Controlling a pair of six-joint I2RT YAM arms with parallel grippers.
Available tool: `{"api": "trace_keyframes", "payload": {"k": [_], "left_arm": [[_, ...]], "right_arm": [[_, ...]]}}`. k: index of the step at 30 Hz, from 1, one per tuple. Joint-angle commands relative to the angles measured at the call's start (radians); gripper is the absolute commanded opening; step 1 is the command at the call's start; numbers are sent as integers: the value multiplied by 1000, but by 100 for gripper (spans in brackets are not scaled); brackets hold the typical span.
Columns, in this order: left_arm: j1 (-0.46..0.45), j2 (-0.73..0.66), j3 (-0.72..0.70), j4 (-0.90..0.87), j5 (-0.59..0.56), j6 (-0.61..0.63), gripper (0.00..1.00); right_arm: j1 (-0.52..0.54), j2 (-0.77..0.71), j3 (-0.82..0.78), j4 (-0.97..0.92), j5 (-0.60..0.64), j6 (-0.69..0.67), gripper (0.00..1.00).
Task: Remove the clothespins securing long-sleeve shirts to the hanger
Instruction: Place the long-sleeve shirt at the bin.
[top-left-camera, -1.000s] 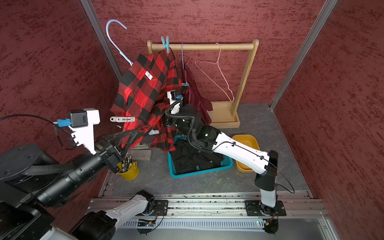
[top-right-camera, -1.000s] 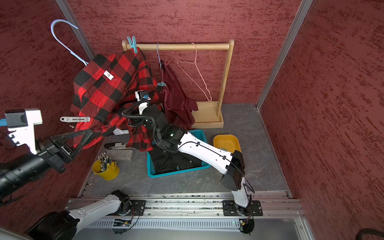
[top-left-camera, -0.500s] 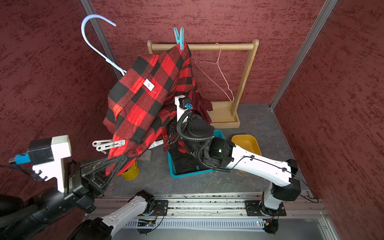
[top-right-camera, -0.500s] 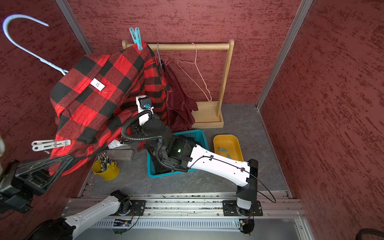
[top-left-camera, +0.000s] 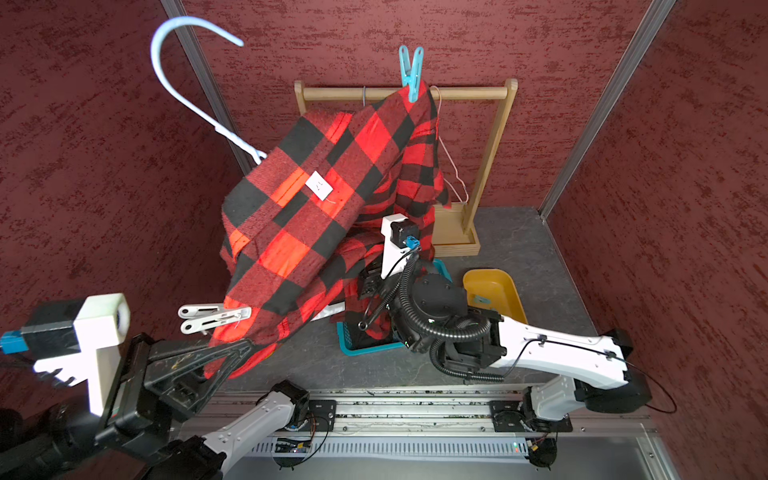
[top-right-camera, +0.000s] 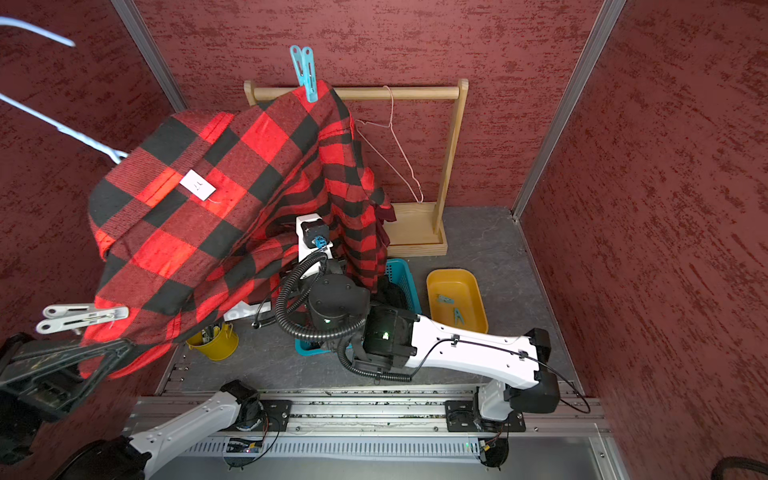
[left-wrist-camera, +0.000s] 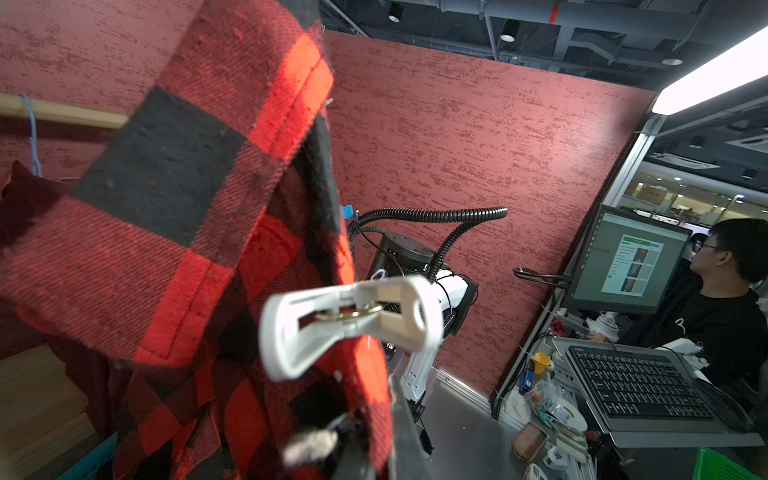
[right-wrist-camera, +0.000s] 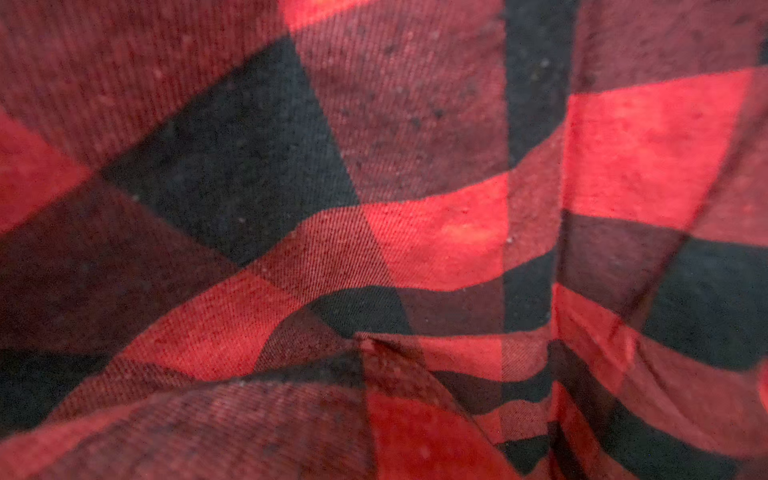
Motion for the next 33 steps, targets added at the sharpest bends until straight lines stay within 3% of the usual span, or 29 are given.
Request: {"api": "trace_keyframes", "payload": {"k": [1, 7, 23, 33], "left_arm": [[26, -10, -54, 136, 65, -1, 0], [68, -37, -192, 190, 74, 6, 0], [91, -145, -515, 197, 82, 59, 0], [97, -157, -623, 213, 107, 81, 0]], "right_arm": [[-3, -49, -42, 55, 97, -1, 21], [-17, -80, -135, 97, 139, -27, 21], [-215, -119, -394, 0, 22, 316, 21], [-277, -93, -501, -65, -51, 516, 25]]}}
